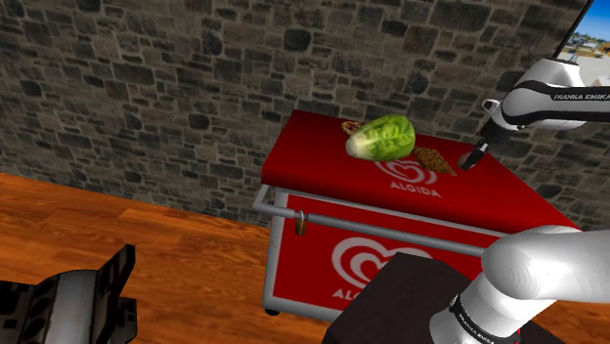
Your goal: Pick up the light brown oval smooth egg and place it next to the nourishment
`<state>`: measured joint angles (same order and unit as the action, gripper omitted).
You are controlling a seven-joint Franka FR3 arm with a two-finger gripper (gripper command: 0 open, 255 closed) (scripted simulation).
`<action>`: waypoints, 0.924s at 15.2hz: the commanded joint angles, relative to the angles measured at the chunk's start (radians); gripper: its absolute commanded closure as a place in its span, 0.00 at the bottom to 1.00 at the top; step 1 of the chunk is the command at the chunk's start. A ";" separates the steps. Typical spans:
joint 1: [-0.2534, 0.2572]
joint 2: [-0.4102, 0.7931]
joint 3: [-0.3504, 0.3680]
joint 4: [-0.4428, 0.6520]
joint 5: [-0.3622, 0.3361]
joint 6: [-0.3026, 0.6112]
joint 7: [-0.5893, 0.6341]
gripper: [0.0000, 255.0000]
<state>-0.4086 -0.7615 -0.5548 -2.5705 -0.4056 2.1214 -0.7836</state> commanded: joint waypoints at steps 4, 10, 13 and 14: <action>-0.006 0.017 -0.024 -0.054 -0.020 0.071 0.003 1.00; -0.008 0.023 -0.031 -0.066 -0.025 0.089 0.004 1.00; -0.008 0.023 -0.031 -0.066 -0.025 0.089 0.004 1.00; -0.008 0.023 -0.031 -0.066 -0.025 0.089 0.004 0.00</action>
<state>-0.4164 -0.7390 -0.5857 -2.6367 -0.4306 2.2106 -0.7799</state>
